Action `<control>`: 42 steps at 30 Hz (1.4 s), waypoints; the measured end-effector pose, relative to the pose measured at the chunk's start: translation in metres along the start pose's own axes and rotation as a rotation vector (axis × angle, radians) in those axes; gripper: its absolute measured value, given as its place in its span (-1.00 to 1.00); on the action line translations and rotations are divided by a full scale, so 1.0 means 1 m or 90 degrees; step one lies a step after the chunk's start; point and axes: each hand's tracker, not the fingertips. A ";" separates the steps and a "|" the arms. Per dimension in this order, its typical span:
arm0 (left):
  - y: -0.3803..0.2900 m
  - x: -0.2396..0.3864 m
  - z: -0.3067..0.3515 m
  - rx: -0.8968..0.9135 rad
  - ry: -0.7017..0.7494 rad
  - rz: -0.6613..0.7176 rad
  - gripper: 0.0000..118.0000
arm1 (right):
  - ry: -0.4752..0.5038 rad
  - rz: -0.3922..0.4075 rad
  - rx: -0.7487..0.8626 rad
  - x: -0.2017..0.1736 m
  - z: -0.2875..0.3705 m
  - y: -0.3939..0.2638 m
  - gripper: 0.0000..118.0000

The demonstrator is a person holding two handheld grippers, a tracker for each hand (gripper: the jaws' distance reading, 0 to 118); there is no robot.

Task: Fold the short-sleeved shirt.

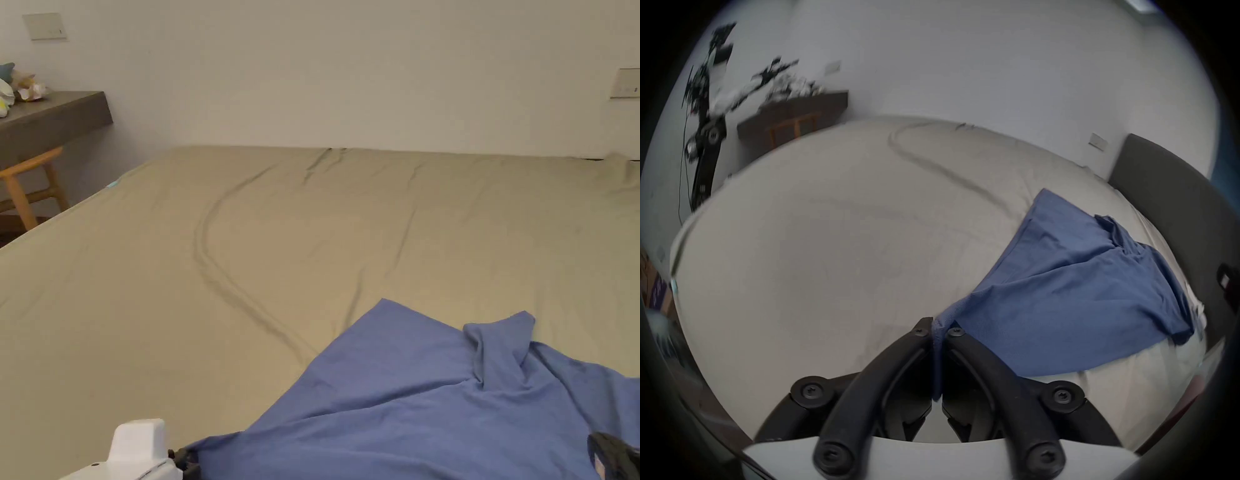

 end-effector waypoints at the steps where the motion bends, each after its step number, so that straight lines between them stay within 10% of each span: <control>1: 0.003 -0.001 0.005 0.022 -0.003 -0.020 -0.96 | -0.001 0.001 -0.009 0.003 -0.003 -0.002 -0.97; 7: 0.014 0.013 0.022 0.082 -0.017 -0.052 -0.97 | 0.005 -0.008 -0.058 0.051 -0.069 0.017 -0.74; 10: 0.019 0.020 0.020 0.089 -0.021 -0.054 -0.97 | 0.040 -0.044 -0.126 0.079 -0.144 0.040 0.85; 11: 0.022 0.021 0.018 0.091 -0.023 -0.054 -0.97 | 0.050 -0.050 -0.155 0.085 -0.170 0.045 1.00; 21: 0.030 0.031 -0.011 0.065 -0.030 -0.076 -0.97 | 0.033 -0.190 -0.317 0.106 -0.377 0.062 0.89; 24: 0.031 0.033 -0.015 0.054 -0.029 -0.088 -0.97 | -0.007 -0.152 -0.350 0.102 -0.397 0.051 0.78; 26: 0.034 0.030 -0.014 0.057 -0.028 -0.092 -0.97 | -0.038 -0.129 -0.364 0.100 -0.398 0.049 -0.14; 29: 0.042 0.024 -0.014 0.071 -0.031 -0.093 -0.97 | 0.012 -0.154 -0.347 0.107 -0.385 0.055 -0.83; 42: 0.126 0.021 0.053 0.214 -0.085 -0.055 -0.98 | -0.067 -0.082 -0.056 0.168 -0.154 0.188 -0.83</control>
